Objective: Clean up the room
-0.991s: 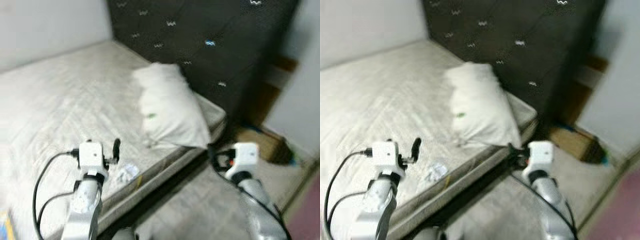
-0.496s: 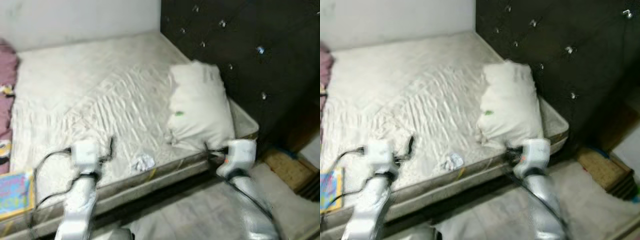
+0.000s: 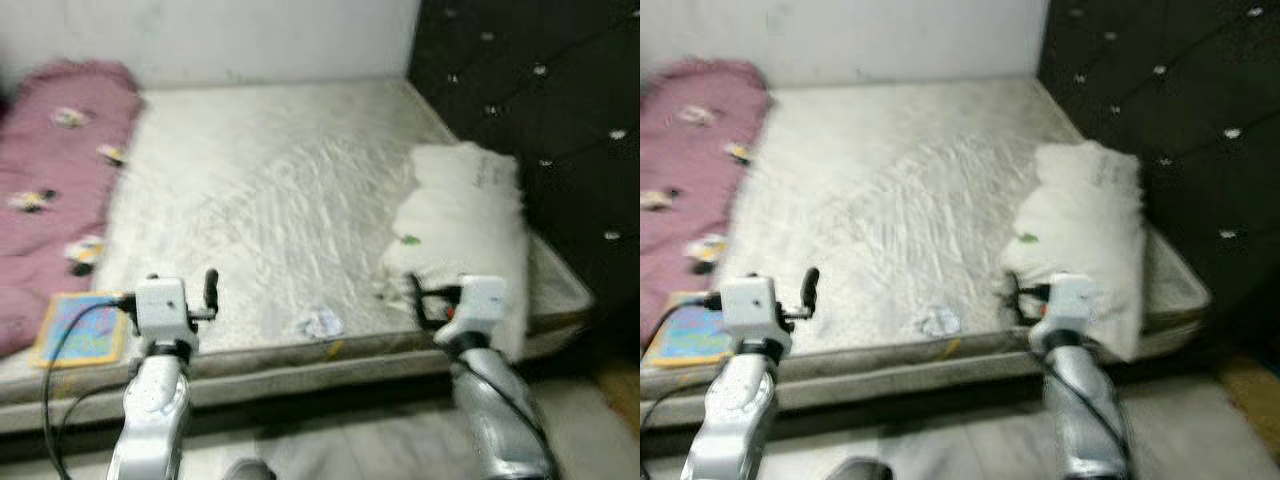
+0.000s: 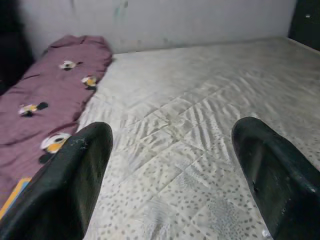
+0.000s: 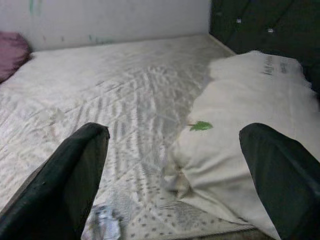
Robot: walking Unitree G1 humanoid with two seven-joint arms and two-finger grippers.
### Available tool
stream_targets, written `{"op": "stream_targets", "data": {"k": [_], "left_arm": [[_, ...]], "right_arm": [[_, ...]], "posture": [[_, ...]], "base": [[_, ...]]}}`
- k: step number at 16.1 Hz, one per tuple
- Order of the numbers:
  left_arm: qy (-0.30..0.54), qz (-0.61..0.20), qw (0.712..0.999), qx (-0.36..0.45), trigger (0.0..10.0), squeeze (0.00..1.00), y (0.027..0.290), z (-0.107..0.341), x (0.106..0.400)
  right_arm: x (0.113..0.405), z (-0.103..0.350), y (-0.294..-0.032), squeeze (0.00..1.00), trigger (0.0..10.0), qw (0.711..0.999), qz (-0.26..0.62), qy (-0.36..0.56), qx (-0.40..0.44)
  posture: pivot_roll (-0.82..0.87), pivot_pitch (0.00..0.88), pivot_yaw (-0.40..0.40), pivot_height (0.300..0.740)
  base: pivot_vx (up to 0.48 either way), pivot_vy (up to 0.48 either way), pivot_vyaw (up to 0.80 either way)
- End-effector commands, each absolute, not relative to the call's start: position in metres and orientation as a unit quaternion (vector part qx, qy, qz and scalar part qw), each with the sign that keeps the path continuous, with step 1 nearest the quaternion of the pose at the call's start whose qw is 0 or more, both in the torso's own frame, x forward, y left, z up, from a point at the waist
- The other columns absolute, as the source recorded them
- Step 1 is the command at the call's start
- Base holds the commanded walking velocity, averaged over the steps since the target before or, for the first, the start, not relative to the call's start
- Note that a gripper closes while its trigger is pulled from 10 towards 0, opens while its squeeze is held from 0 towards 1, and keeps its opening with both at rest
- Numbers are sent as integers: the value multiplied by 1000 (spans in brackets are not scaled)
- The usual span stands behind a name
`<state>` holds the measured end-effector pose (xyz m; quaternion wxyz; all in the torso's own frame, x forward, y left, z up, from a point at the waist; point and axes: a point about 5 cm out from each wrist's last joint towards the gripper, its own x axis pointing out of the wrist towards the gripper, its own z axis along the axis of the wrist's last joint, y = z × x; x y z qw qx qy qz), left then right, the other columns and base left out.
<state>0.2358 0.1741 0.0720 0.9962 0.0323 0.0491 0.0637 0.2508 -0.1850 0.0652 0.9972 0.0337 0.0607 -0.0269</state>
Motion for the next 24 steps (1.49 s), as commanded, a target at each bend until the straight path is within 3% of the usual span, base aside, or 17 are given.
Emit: {"op": "stream_targets", "data": {"k": [1,7,12,19,24], "left_arm": [[47,64,996,43,10000,0,174,73,237],[41,20,999,18,10000,0,171,74,235],[43,9,999,16,10000,0,169,74,235],[42,-5,999,20,10000,0,169,74,240],[45,-8,999,4,10000,0,163,73,240]], "right_arm": [[248,63,-195,0,10000,996,-53,65,39],[249,64,-190,0,10000,997,-35,58,31],[250,65,-188,0,10000,998,-30,54,29],[254,67,-194,0,10000,997,-51,50,25],[257,68,-195,0,10000,997,-53,50,31]], "posture": [[11,0,-27,740],[8,0,-21,740],[8,0,-21,740],[4,0,-22,740],[7,0,-26,740]], "base": [[0,0,0],[43,0,0],[269,0,613],[286,0,0],[0,68,0]]}}
